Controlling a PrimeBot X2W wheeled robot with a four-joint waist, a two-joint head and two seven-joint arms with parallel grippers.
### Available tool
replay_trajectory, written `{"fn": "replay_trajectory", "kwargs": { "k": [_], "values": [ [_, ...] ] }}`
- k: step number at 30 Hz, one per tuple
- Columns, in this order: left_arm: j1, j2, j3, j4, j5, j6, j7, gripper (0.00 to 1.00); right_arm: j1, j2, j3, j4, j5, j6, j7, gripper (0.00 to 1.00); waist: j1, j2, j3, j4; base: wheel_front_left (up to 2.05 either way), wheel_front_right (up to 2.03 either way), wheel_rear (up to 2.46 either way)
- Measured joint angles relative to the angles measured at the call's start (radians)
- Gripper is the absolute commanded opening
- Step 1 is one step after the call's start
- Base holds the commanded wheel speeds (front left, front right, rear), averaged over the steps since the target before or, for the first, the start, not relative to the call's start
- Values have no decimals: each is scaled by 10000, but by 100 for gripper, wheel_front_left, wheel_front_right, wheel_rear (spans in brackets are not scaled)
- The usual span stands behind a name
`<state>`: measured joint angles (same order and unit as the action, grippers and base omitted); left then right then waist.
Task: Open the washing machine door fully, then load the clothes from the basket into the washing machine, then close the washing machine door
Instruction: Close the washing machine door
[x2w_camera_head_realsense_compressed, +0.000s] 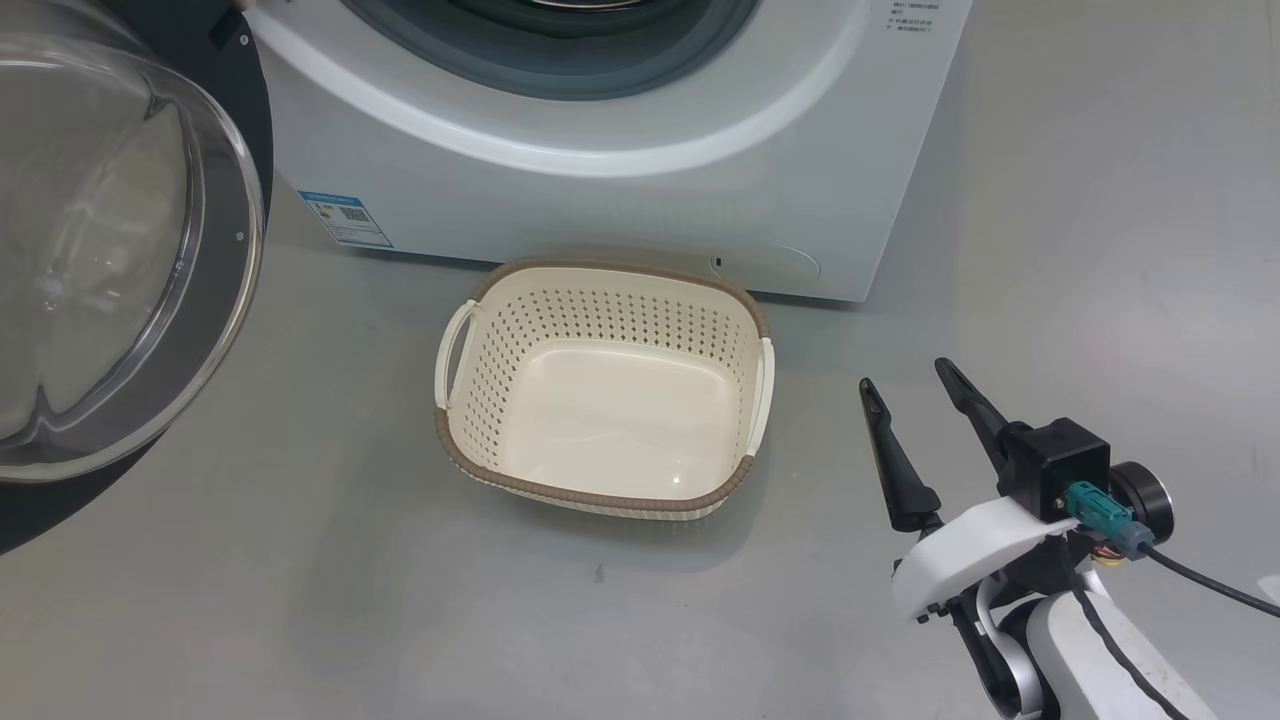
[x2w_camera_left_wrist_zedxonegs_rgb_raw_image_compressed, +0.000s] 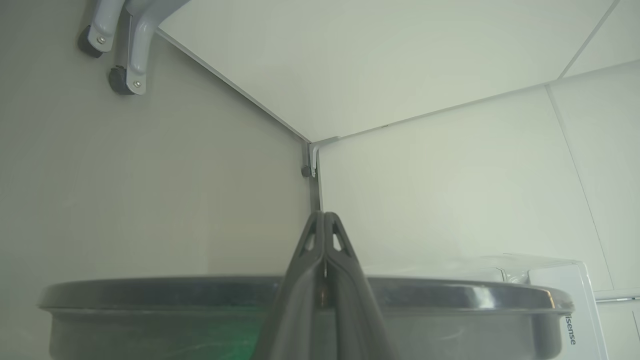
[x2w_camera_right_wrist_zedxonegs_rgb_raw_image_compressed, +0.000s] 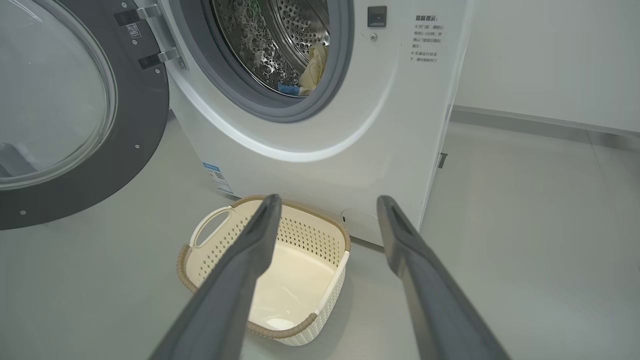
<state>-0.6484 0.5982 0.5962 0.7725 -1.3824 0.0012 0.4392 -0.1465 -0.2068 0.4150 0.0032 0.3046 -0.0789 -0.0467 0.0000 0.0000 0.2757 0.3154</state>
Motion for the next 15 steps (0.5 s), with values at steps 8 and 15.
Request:
{"fn": "replay_trajectory", "kwargs": {
  "k": [8,15],
  "values": [
    [14,245,-94,77,-198,-263,1020,0,17,-8,25,-6,56,90,86,100,0,0,59,43,0,0,0],
    [29,307,-169,165,-368,-387,1707,0,17,-58,27,-4,140,125,115,100,0,0,36,111,0,0,0]
  ]
}}
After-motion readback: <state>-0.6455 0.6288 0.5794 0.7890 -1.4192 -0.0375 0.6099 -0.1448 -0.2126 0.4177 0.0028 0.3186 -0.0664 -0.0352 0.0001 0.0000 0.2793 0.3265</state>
